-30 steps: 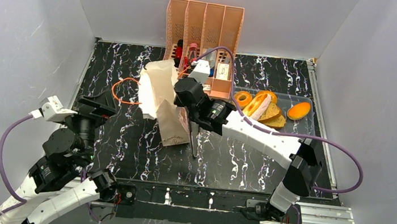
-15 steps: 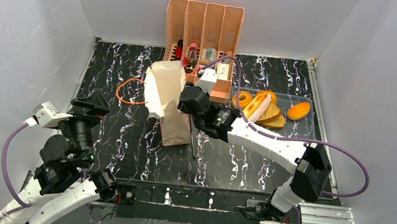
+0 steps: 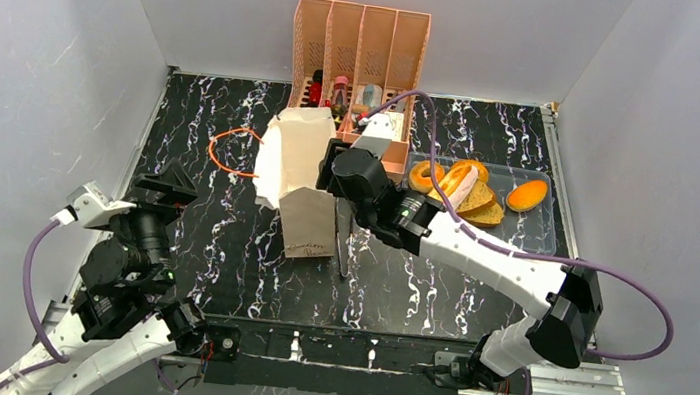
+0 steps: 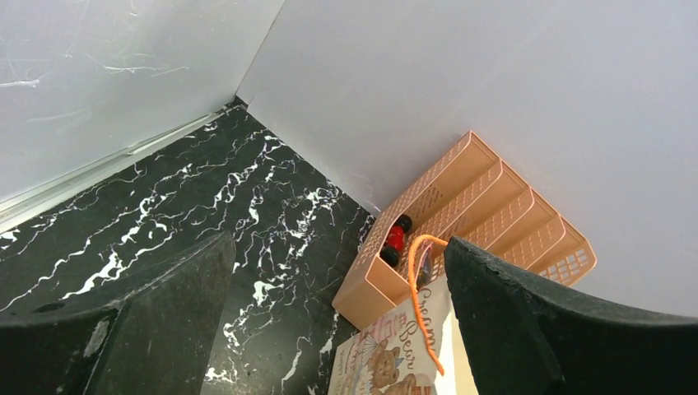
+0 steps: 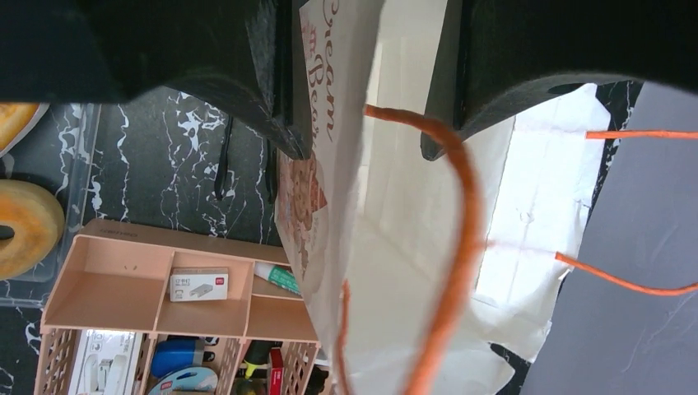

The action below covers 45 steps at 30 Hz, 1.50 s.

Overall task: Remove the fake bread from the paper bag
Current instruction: Place the paper bag at the center of the board, then reset both arms

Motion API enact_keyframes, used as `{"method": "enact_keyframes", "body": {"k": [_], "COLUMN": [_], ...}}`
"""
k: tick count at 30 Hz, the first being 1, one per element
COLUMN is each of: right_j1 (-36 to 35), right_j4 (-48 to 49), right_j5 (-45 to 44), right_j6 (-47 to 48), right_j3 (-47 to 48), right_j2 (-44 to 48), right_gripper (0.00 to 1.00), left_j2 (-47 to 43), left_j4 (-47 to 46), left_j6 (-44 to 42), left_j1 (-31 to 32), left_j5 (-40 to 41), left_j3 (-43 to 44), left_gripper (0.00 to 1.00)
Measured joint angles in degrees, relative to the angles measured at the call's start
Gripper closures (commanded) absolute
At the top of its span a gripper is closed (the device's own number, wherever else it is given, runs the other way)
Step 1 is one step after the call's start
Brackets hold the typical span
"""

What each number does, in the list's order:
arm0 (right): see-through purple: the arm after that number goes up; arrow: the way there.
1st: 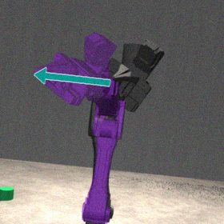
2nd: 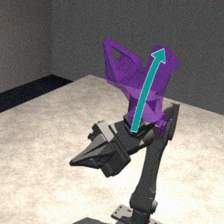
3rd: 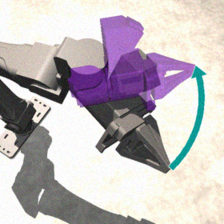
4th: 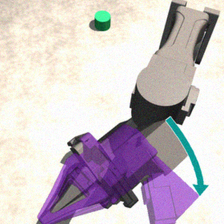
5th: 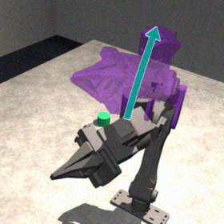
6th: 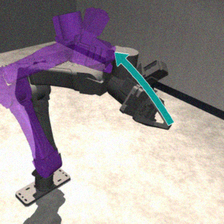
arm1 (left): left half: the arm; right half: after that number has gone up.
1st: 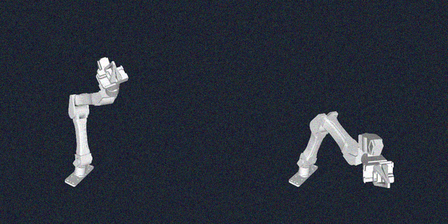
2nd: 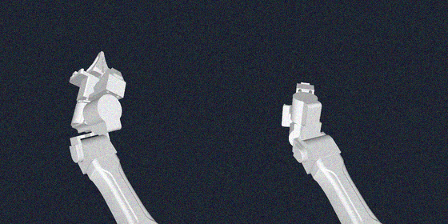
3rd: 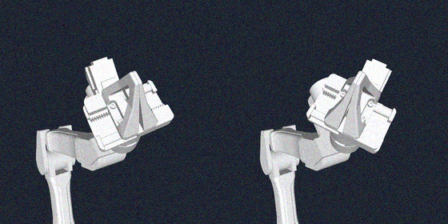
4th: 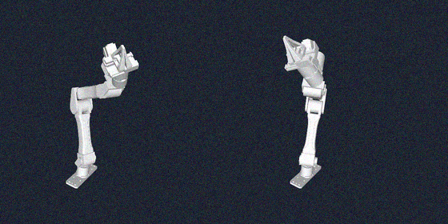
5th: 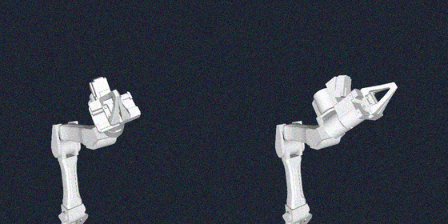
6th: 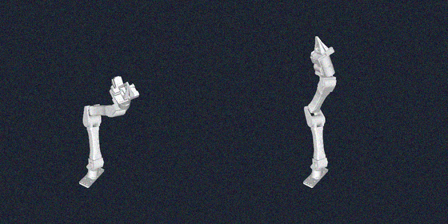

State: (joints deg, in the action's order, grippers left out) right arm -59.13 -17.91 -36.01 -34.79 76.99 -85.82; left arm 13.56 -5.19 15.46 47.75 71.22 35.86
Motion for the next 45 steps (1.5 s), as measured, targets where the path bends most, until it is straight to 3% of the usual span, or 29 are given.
{"method": "enact_keyframes", "body": {"k": [6, 13, 16, 20, 25, 28, 33, 35, 40, 44, 45], "right_j1": [-0.1, -0.5, -0.8, 0.4, 12.7, 21.7, 35.4, 40.5, 48.6, 51.8, 52.1], "right_j4": [-0.3, 0.1, 0.5, 2.1, 3.4, 4.5, 4.5, 4.6, 7.3, 9.4, 10.0], "right_j5": [0.0, -1.4, -5.2, -11.5, -12.5, -10.8, -2.5, 1.4, 6.6, 9.4, 9.8], "right_j6": [2.0, 6.4, 10.3, 16.5, 20.7, 21.6, 20.7, 19.7, 18.5, 17.6, 17.3], "right_j3": [0.9, 0.9, 1.6, 2.1, 1.8, 0.4, -1.9, -2.0, -6.5, -10.9, -12.1], "right_j2": [1.2, 5.9, 8.3, 10.7, 12.3, 12.8, 11.5, 9.7, 7.1, 5.8, 5.7], "right_gripper": [0.45, 0.29, 0.22, 0.23, 0.25, 0.25, 0.25, 0.25, 0.22, 0.03, 0.02], "left_j2": [0.1, 3.3, 9.4, 20.5, 32.5, 41.3, 57.7, 63.0, 69.0, 70.6, 70.7], "left_j4": [-1.9, -10.6, -15.4, -20.7, -30.6, -26.4, -11.1, -8.1, -7.9, -8.1, -8.2], "left_j6": [-1.7, -8.6, -13.3, -19.8, -28.7, -25.7, -10.4, -6.9, -4.7, 0.9, 2.5], "left_j1": [0.0, 0.0, 0.0, 0.0, -2.3, -10.6, -33.4, -39.5, -43.5, -48.8, -50.4], "left_j5": [0.4, -0.3, -1.8, -4.5, -8.2, -13.4, -29.1, -32.4, -34.5, -36.7, -37.0], "left_j3": [-0.4, -1.6, -0.5, 4.8, 12.8, 25.1, 50.1, 54.5, 47.6, 32.5, 28.5], "left_gripper": [0.02, 0.02, 0.02, 0.02, 0.02, 0.02, 0.03, 0.04, 0.05, 0.06, 0.06]}}
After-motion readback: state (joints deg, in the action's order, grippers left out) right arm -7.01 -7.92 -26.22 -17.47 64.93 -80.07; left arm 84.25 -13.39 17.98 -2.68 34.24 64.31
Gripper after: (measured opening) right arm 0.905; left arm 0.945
